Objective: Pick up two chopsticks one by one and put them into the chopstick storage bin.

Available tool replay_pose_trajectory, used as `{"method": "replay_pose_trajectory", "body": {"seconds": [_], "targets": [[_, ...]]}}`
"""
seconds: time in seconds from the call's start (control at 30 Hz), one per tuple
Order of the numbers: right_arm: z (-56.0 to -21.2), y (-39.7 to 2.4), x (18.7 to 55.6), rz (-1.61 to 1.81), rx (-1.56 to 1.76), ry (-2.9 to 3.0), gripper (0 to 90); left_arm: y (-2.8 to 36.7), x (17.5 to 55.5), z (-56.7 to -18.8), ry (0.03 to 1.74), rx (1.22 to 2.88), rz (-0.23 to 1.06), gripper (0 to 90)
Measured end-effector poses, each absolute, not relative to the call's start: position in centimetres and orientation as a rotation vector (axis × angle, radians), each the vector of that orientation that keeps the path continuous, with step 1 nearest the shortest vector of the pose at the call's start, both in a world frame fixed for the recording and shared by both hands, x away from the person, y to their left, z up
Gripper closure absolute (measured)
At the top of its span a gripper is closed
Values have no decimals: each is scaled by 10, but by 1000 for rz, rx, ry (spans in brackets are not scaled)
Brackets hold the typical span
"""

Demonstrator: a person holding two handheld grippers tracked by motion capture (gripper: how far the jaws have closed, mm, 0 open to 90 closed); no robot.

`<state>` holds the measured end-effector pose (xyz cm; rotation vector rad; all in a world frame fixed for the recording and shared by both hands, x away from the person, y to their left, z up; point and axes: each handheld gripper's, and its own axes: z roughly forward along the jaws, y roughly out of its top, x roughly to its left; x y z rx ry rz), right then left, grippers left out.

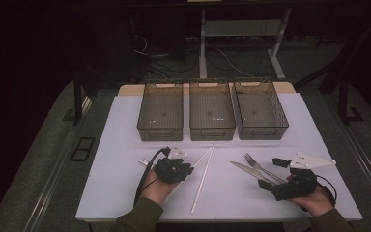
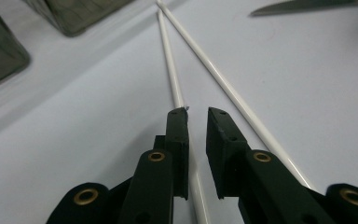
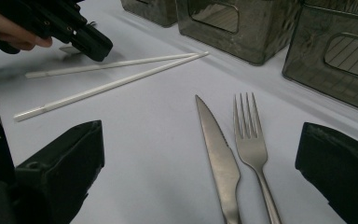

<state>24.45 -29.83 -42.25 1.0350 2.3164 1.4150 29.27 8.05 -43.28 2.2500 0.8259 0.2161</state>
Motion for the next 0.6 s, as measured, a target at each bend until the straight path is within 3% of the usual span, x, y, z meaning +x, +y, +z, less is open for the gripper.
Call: {"method": "replay_pose_trajectory", "body": {"seconds": [0.6], "targets": [[-424, -296, 244, 1393, 1021, 2318, 14, 77, 293, -441, 836, 2307, 242, 805]]}}
